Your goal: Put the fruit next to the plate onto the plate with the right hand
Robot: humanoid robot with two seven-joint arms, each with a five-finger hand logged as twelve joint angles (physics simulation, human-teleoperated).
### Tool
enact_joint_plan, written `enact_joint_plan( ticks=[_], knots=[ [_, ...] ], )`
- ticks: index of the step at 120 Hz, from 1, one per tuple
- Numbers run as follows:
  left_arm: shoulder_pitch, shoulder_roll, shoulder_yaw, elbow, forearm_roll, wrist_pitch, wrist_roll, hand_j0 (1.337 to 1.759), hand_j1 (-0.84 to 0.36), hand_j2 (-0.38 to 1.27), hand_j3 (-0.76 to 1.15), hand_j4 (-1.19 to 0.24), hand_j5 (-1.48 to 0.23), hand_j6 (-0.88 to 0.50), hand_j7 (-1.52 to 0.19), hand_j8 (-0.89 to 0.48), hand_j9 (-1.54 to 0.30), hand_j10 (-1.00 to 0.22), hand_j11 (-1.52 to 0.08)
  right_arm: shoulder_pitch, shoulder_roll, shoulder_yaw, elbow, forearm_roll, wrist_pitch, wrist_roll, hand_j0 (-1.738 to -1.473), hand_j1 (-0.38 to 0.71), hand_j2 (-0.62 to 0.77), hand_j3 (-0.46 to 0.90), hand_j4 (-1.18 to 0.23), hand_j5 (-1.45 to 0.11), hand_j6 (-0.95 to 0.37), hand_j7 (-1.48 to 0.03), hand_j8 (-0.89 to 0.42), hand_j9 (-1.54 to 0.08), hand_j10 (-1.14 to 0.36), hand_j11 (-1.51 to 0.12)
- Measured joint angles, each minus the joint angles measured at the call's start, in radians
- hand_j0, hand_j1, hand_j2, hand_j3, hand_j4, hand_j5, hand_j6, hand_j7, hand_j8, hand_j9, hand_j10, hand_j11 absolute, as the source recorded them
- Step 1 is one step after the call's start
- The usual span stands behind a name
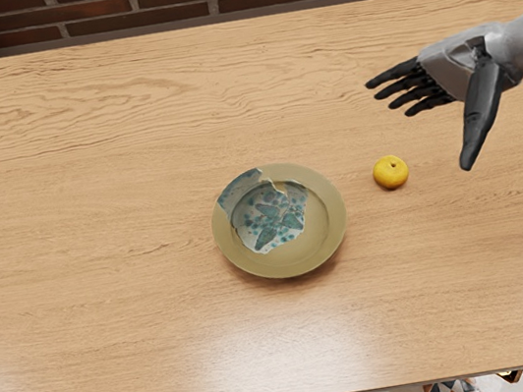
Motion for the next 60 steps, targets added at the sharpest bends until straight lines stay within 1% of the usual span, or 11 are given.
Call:
enact_joint_plan(
  ticks=[20, 32, 36, 40, 46, 53, 60],
  knots=[
    [0.0, 0.0, 0.0, 0.0, 0.0, 0.0, 0.0, 1.658, 0.34, 0.0, 0.0, -0.01, -0.01, -0.01, -0.01, -0.01, -0.01, -0.01, -0.01, 0.008, -0.017, -0.003, 0.001, -0.018, 0.0, -0.001, -1.658, -0.35, 0.0, 0.0, 0.0, 0.0, 0.0, 0.0, 0.0, 0.0, 0.0, 0.0],
    [0.0, 0.0, 0.0, 0.0, 0.0, 0.0, 0.0, 1.658, 0.34, 0.0, 0.0, -0.01, -0.01, -0.01, -0.01, -0.01, -0.01, -0.01, -0.01, 0.052, 0.018, -0.003, -0.002, -0.047, -0.002, -0.002, -1.658, -0.35, 0.0, 0.0, 0.0, 0.0, 0.0, 0.0, 0.0, 0.0, 0.0, 0.0],
    [0.0, 0.0, 0.0, 0.0, 0.0, 0.0, 0.0, 1.658, 0.34, 0.0, 0.0, -0.01, -0.01, -0.01, -0.01, -0.01, -0.01, -0.01, -0.01, 0.079, 0.033, -0.019, -0.002, -0.055, -0.018, -0.002, -1.658, -0.35, 0.0, 0.0, 0.0, 0.0, 0.0, 0.0, 0.0, 0.0, 0.0, 0.0],
    [0.0, 0.0, 0.0, 0.0, 0.0, 0.0, 0.0, 1.658, 0.34, 0.0, 0.0, -0.01, -0.01, -0.01, -0.01, -0.01, -0.01, -0.01, -0.01, 0.135, 0.052, -0.073, -0.003, -0.061, -0.04, -0.002, -1.658, -0.35, 0.0, 0.0, 0.0, 0.0, 0.0, 0.0, 0.0, 0.0, 0.0, 0.0],
    [0.0, 0.0, 0.0, 0.0, 0.0, 0.0, 0.0, 1.658, 0.34, 0.0, 0.0, -0.01, -0.01, -0.01, -0.01, -0.01, -0.01, -0.01, -0.01, 0.273, 0.105, -0.233, -0.004, -0.061, -0.106, -0.002, -1.658, -0.35, 0.0, 0.0, 0.0, 0.0, 0.0, 0.0, 0.0, 0.0, 0.0, 0.0],
    [0.0, 0.0, 0.0, 0.0, 0.0, 0.0, 0.0, 1.658, 0.34, 0.0, 0.0, -0.01, -0.01, -0.01, -0.01, -0.01, -0.01, -0.01, -0.01, 0.423, 0.209, -0.452, -0.004, -0.06, -0.243, -0.002, -1.658, -0.35, 0.0, 0.0, 0.0, 0.0, 0.0, 0.0, 0.0, 0.0, 0.0, 0.0],
    [0.0, 0.0, 0.0, 0.0, 0.0, 0.0, 0.0, 1.658, 0.34, 0.0, 0.0, -0.01, -0.01, -0.01, -0.01, -0.01, -0.01, -0.01, -0.01, 0.525, 0.307, -0.632, -0.004, -0.059, -0.388, -0.002, -1.658, -0.35, 0.0, 0.0, 0.0, 0.0, 0.0, 0.0, 0.0, 0.0, 0.0, 0.0]
  ],
)
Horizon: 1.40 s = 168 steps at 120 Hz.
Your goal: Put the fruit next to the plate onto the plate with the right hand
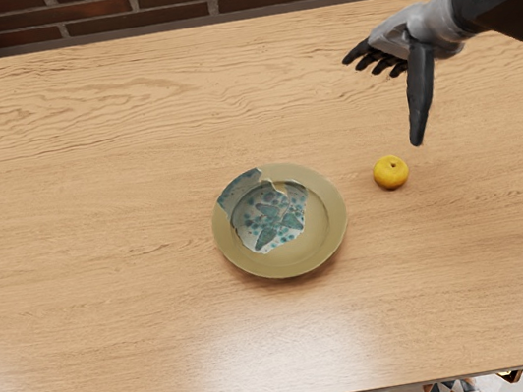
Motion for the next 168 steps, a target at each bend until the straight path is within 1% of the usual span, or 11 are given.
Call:
enact_joint_plan(
  ticks=[6, 13, 22, 30, 47, 56, 79, 110, 134, 168],
  knots=[
    [0.0, 0.0, 0.0, 0.0, 0.0, 0.0, 0.0, 1.658, 0.34, 0.0, 0.0, -0.01, -0.01, -0.01, -0.01, -0.01, -0.01, -0.01, -0.01, 0.049, 0.056, -0.099, -0.001, -0.007, -0.092, 0.0, -1.658, -0.35, 0.0, 0.0, 0.0, 0.0, 0.0, 0.0, 0.0, 0.0, 0.0, 0.0],
    [0.0, 0.0, 0.0, 0.0, 0.0, 0.0, 0.0, 1.658, 0.34, 0.0, 0.0, -0.01, -0.01, -0.01, -0.01, -0.01, -0.01, -0.01, -0.01, 0.084, 0.099, -0.17, -0.001, -0.016, -0.17, 0.0, -1.658, -0.35, 0.0, 0.0, 0.0, 0.0, 0.0, 0.0, 0.0, 0.0, 0.0, 0.0],
    [0.0, 0.0, 0.0, 0.0, 0.0, 0.0, 0.0, 1.658, 0.34, 0.0, 0.0, -0.01, -0.01, -0.01, -0.01, -0.01, -0.01, -0.01, -0.01, 0.106, 0.141, -0.229, -0.001, -0.024, -0.261, 0.0, -1.658, -0.35, 0.0, 0.0, 0.0, 0.0, 0.0, 0.0, 0.0, 0.0, 0.0, 0.0],
    [0.0, 0.0, 0.0, 0.0, 0.0, 0.0, 0.0, 1.658, 0.34, 0.0, 0.0, -0.01, -0.01, -0.01, -0.01, -0.01, -0.01, -0.01, -0.01, 0.108, 0.161, -0.256, 0.0, -0.026, -0.335, 0.0, -1.658, -0.35, 0.0, 0.0, 0.0, 0.0, 0.0, 0.0, 0.0, 0.0, 0.0, 0.0],
    [0.0, 0.0, 0.0, 0.0, 0.0, 0.0, 0.0, 1.658, 0.34, 0.0, 0.0, -0.01, -0.01, -0.01, -0.01, -0.01, -0.01, -0.01, -0.01, 0.036, 0.202, -0.28, 0.0, -0.03, -0.496, 0.0, -1.658, -0.35, 0.0, 0.0, 0.0, 0.0, 0.0, 0.0, 0.0, 0.0, 0.0, 0.0],
    [0.0, 0.0, 0.0, 0.0, 0.0, 0.0, 0.0, 1.658, 0.34, 0.0, 0.0, -0.01, -0.01, -0.01, -0.01, -0.01, -0.01, -0.01, -0.01, -0.009, 0.226, -0.284, 0.0, -0.032, -0.554, 0.0, -1.658, -0.35, 0.0, 0.0, 0.0, 0.0, 0.0, 0.0, 0.0, 0.0, 0.0, 0.0],
    [0.0, 0.0, 0.0, 0.0, 0.0, 0.0, 0.0, 1.658, 0.34, 0.0, 0.0, -0.01, -0.01, -0.01, -0.01, -0.01, -0.01, -0.01, -0.01, -0.105, 0.256, -0.282, -0.002, -0.074, -0.669, 0.0, -1.658, -0.35, 0.0, 0.0, 0.0, 0.0, 0.0, 0.0, 0.0, 0.0, 0.0, 0.0],
    [0.0, 0.0, 0.0, 0.0, 0.0, 0.0, 0.0, 1.658, 0.34, 0.0, 0.0, -0.01, -0.01, -0.01, -0.01, -0.01, -0.01, -0.01, -0.01, -0.216, 0.287, -0.276, -0.032, -0.16, -0.748, 0.0, -1.658, -0.35, 0.0, 0.0, 0.0, 0.0, 0.0, 0.0, 0.0, 0.0, 0.0, 0.0],
    [0.0, 0.0, 0.0, 0.0, 0.0, 0.0, 0.0, 1.658, 0.34, 0.0, 0.0, -0.01, -0.01, -0.01, -0.01, -0.01, -0.01, -0.01, -0.01, -0.262, 0.344, -0.275, -0.059, -0.192, -0.764, 0.0, -1.658, -0.35, 0.0, 0.0, 0.0, 0.0, 0.0, 0.0, 0.0, 0.0, 0.0, 0.0],
    [0.0, 0.0, 0.0, 0.0, 0.0, 0.0, 0.0, 1.658, 0.34, 0.0, 0.0, -0.01, -0.01, -0.01, -0.01, -0.01, -0.01, -0.01, -0.01, -0.291, 0.367, -0.274, -0.062, -0.193, -0.767, 0.0, -1.658, -0.35, 0.0, 0.0, 0.0, 0.0, 0.0, 0.0, 0.0, 0.0, 0.0, 0.0]
  ],
)
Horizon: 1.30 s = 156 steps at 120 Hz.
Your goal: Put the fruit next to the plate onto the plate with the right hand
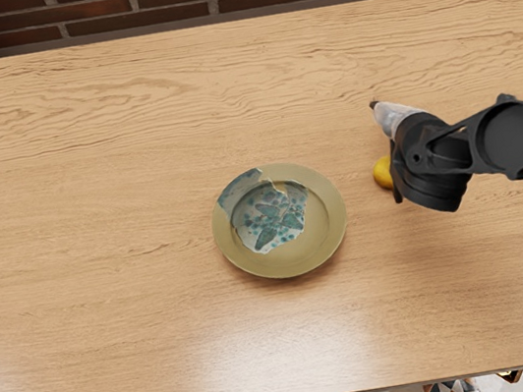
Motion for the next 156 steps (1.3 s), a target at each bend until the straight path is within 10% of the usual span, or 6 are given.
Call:
enact_joint_plan(
  ticks=[85, 156],
  knots=[
    [0.0, 0.0, 0.0, 0.0, 0.0, 0.0, 0.0, 1.658, 0.34, 0.0, 0.0, -0.01, -0.01, -0.01, -0.01, -0.01, -0.01, -0.01, -0.01, -0.022, -0.012, 0.009, 0.036, 0.02, -0.064, 0.0, -1.658, -0.22, -0.02, 0.0, -0.11, -0.14, -0.11, -0.14, -0.11, -0.14, -0.11, -0.14],
    [0.0, 0.0, 0.0, 0.0, 0.0, 0.0, 0.0, 1.658, 0.34, 0.0, 0.0, -0.01, -0.01, -0.01, -0.01, -0.01, -0.01, -0.01, -0.01, -0.045, -0.009, 0.011, 0.035, 0.021, -0.067, 0.0, -1.658, 0.1, -0.07, 0.0, -0.38, -0.49, -0.38, -0.49, -0.38, -0.49, -0.38, -0.49]
  ],
)
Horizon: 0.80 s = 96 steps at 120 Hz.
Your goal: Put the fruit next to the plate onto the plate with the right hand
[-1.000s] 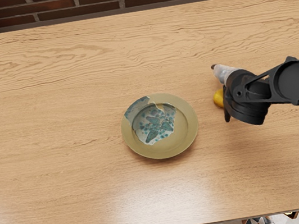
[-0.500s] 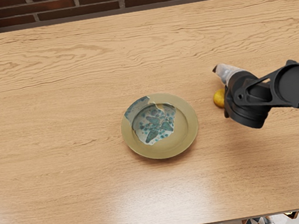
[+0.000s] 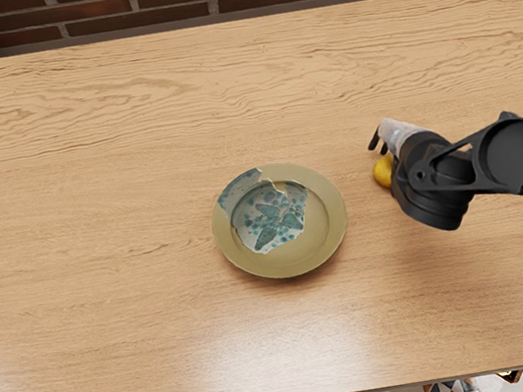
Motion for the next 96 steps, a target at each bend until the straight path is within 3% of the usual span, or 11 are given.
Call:
enact_joint_plan(
  ticks=[42, 47, 53, 55, 60, 80, 96],
  knots=[
    [0.0, 0.0, 0.0, 0.0, 0.0, 0.0, 0.0, 1.658, 0.34, 0.0, 0.0, -0.01, -0.01, -0.01, -0.01, -0.01, -0.01, -0.01, -0.01, -0.006, 0.002, 0.0, -0.002, 0.0, 0.0, 0.0, -1.658, 0.13, -0.08, 0.0, -0.4, -0.52, -0.4, -0.52, -0.4, -0.52, -0.4, -0.52],
    [0.0, 0.0, 0.0, 0.0, 0.0, 0.0, 0.0, 1.658, 0.34, 0.0, 0.0, -0.01, -0.01, -0.01, -0.01, -0.01, -0.01, -0.01, -0.01, -0.007, 0.002, 0.0, -0.002, 0.0, 0.0, 0.0, -1.658, 0.2, -0.07, 0.0, -0.47, -0.61, -0.47, -0.61, -0.46, -0.61, -0.47, -0.61],
    [0.0, 0.0, 0.0, 0.0, 0.0, 0.0, 0.0, 1.658, 0.34, 0.0, 0.0, -0.01, -0.01, -0.01, -0.01, -0.01, -0.01, -0.01, -0.01, -0.014, 0.002, 0.002, -0.002, -0.005, 0.001, 0.001, -1.654, 0.25, -0.01, 0.0, -0.56, -0.71, -0.44, -0.72, -0.41, -0.69, -0.56, -0.72],
    [0.0, 0.0, 0.0, 0.0, 0.0, 0.0, 0.0, 1.658, 0.34, 0.0, 0.0, -0.01, -0.01, -0.01, -0.01, -0.01, -0.01, -0.01, -0.01, -0.016, 0.002, 0.003, -0.002, -0.006, 0.001, 0.002, -1.653, 0.26, 0.02, 0.0, -0.59, -0.74, -0.42, -0.75, -0.36, -0.79, -0.58, -0.76],
    [0.0, 0.0, 0.0, 0.0, 0.0, 0.0, 0.0, 1.658, 0.34, 0.0, 0.0, -0.01, -0.01, -0.01, -0.01, -0.01, -0.01, -0.01, -0.01, -0.021, -0.001, 0.009, -0.003, -0.008, 0.0, 0.001, -1.648, 0.29, 0.01, 0.0, -0.65, -0.8, -0.41, -0.74, -0.33, -0.85, -0.64, -0.81],
    [0.0, 0.0, 0.0, 0.0, 0.0, 0.0, 0.0, 1.658, 0.34, 0.0, 0.0, -0.01, -0.01, -0.01, -0.01, -0.01, -0.01, -0.01, -0.01, -0.03, -0.008, 0.027, -0.005, -0.006, 0.003, -0.003, -1.639, 0.3, 0.02, 0.0, -0.58, -0.98, -0.33, -0.89, -0.28, -0.93, -0.62, -1.0],
    [0.0, 0.0, 0.0, 0.0, 0.0, 0.0, -0.001, 1.658, 0.34, 0.0, 0.0, -0.01, -0.01, -0.01, -0.01, -0.01, -0.01, -0.01, -0.01, -0.029, -0.039, 0.077, -0.016, 0.0, 0.007, -0.002, -1.641, 0.29, 0.1, 0.0, -0.63, -1.07, -0.33, -1.01, -0.31, -1.04, -0.65, -1.09]
  ],
)
